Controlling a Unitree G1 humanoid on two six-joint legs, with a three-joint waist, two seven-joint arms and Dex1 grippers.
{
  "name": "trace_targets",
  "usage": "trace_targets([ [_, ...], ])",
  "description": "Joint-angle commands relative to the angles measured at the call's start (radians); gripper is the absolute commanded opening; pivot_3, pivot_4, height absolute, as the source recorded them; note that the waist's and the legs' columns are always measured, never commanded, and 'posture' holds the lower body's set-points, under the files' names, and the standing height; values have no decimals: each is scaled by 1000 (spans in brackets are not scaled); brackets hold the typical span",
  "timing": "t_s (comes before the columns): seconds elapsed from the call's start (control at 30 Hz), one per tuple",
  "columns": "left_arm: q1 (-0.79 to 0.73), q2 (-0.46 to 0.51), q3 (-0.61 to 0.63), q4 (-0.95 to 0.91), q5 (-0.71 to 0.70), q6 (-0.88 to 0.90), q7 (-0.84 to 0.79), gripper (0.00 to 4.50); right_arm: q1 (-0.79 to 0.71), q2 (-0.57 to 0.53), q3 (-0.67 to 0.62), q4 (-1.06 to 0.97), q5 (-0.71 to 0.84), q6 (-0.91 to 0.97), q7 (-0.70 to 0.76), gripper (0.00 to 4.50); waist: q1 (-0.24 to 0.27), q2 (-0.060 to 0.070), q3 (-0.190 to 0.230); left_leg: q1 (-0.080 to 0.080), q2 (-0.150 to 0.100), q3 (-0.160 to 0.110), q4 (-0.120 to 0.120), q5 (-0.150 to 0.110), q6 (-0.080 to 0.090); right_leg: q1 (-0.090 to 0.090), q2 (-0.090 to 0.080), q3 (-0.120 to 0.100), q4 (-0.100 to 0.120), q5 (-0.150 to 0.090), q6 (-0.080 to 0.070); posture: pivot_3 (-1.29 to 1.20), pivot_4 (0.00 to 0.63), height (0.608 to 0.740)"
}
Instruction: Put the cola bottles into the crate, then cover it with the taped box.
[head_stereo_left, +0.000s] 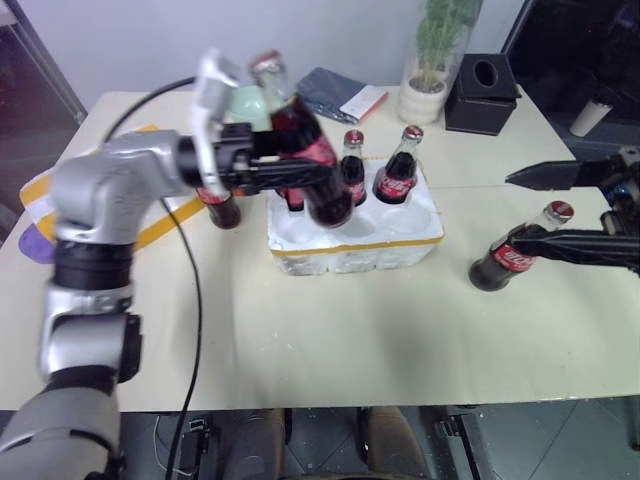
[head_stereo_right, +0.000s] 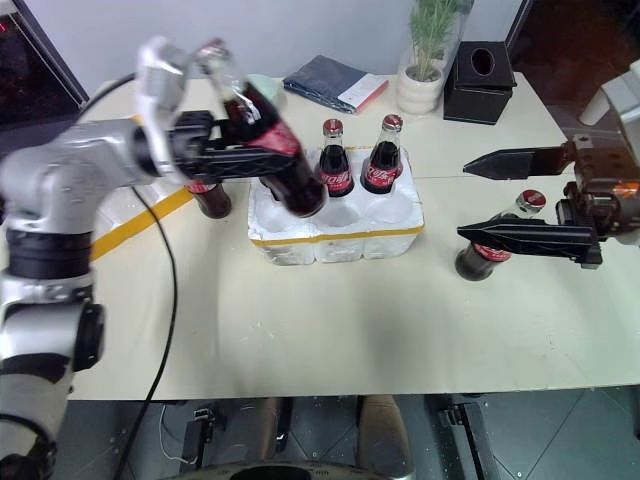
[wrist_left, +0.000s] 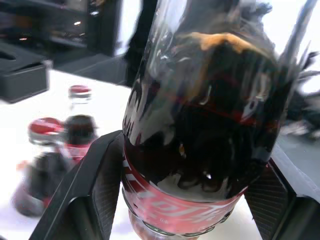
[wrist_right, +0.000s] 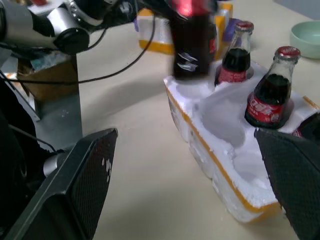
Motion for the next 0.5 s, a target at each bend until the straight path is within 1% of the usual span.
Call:
trace_targets([
  [0.03,-53,-49,-40,58,112,-156,-6,2810,16,3,-70,-33,21,7,-26,4500,-6,0,0,0,0,0,0,0,0,-1,0,0,0,0,0,0,150,740],
  [0.17,-54,-122,-125,113,221,-265,-35,2810,45,4,-102,-43,27,16,-51,4500,-2,0,0,-1,0,0,-3,0,0,-3,0,0,1,0,0,0,150,740],
  [0.37,-23,-162,-241,164,392,-421,-66,2810,72,19,-108,-49,20,2,-74,4500,3,0,0,-1,0,0,-2,0,0,-3,0,0,0,0,0,0,150,740],
  [0.47,4,-175,-291,185,462,-459,-64,2810,80,38,-85,-50,7,-18,-89,4500,1,0,0,-1,0,0,-2,0,0,-2,0,0,0,0,0,0,150,740],
  [0.5,13,-180,-301,197,482,-465,-56,3310,84,44,-72,-53,-2,-28,-93,4500,1,0,0,-1,0,0,-2,0,0,-2,0,0,0,0,0,0,150,740],
])
